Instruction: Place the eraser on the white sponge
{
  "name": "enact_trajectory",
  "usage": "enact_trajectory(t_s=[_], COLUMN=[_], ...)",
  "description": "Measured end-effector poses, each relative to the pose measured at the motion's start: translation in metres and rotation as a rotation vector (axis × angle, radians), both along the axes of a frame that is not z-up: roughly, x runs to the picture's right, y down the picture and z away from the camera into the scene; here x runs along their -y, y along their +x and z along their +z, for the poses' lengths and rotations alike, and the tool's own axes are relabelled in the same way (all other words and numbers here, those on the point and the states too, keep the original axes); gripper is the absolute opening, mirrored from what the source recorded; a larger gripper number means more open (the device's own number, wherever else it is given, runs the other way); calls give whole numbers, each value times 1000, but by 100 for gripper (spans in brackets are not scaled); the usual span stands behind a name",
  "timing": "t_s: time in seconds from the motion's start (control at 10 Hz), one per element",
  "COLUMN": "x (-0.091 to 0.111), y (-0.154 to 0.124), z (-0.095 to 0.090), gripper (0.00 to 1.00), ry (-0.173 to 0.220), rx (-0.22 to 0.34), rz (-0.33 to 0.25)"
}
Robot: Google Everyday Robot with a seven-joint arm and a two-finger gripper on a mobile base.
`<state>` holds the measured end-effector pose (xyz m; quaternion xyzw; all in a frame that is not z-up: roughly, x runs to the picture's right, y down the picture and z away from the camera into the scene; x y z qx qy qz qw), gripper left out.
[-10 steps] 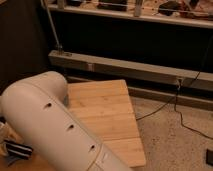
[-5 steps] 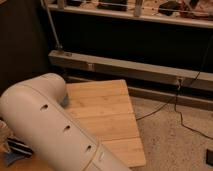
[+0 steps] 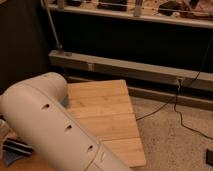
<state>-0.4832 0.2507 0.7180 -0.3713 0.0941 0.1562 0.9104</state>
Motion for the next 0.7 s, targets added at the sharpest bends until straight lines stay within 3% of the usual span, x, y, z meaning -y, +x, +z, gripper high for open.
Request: enact_trajectory(t_s=[0.3, 0.7], x=[31, 81], y=[27, 74], z=[-8, -21], gripper=[80, 80], ry=[51, 144], rx=[-46, -133], rz=[74, 299])
